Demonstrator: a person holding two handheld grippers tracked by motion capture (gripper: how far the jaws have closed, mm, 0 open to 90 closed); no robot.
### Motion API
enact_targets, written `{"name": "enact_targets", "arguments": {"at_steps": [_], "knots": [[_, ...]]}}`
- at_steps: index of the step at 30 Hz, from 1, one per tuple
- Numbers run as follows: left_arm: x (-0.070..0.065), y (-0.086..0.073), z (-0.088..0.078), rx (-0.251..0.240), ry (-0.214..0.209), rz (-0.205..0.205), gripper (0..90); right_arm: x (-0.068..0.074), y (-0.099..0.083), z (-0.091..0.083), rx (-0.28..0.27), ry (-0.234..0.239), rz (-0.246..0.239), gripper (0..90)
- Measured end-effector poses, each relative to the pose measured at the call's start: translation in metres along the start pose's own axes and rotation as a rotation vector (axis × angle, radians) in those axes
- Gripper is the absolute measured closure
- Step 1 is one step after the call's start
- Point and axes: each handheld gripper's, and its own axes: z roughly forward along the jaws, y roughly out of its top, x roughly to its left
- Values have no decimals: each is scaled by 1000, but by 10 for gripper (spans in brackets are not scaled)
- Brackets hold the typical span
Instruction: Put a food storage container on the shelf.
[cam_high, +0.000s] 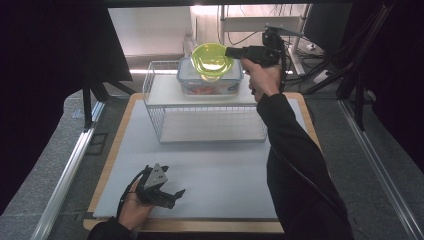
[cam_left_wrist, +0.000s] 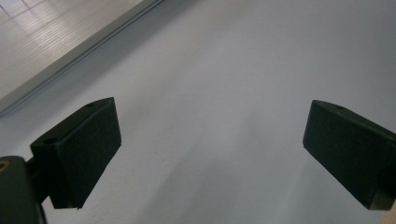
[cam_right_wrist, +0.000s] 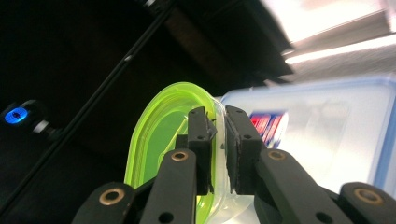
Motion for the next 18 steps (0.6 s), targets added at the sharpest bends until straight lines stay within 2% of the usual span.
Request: {"name": "enact_targets", "arguments": {"at_steps": [4,5,10,12,16,18], "knots": [[0,0,0,-1,-8,3,42,-4,14,18,-51,-67,28,817],[0,0,0,-1,-8,3,42,-4,14,18,-51,-67,28,817],[-1,0,0,2,-9,9,42,-6,17,26,-59,-134,30,813],[-1,0,0,2,-9,8,43,-8,16,26,-64,-142,46,802],[-2,0,1,9,-10,16,43,-9,15,26,-75,-164,40,716],[-2,0,2,14,-10,18,42,-11,14,26,-75,-160,40,709]]}}
